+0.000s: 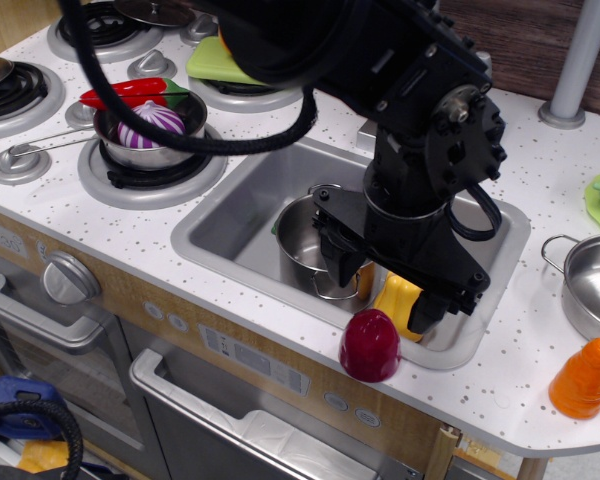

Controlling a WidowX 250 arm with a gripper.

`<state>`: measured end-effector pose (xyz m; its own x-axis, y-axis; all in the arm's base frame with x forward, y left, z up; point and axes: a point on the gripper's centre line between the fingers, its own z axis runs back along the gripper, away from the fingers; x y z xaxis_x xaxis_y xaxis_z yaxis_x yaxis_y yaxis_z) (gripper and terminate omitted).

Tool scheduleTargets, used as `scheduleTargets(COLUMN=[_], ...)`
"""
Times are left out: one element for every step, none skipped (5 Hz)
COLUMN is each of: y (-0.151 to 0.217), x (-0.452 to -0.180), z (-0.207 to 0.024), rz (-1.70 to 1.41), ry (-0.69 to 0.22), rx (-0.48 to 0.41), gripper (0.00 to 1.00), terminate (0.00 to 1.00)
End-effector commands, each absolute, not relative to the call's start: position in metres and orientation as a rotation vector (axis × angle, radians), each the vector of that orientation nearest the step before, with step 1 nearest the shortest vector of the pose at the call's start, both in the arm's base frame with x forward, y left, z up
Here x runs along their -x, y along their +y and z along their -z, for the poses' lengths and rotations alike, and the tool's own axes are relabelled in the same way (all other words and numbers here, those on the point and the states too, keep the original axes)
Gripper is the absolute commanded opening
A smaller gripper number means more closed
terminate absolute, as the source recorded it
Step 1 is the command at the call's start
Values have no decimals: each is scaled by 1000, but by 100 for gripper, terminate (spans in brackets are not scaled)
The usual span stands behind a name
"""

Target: Put sweet potato in pot which is in sink

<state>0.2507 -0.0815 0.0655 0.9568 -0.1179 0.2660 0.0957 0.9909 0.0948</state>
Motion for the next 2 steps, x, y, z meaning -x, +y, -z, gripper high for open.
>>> scheduleTargets(y=[-81, -78], x=[-251, -251], z=[-66, -51], rz=[108, 123], ry=[-275, -313], rx=[-81, -41], gripper=[100, 100], terminate=[0, 0])
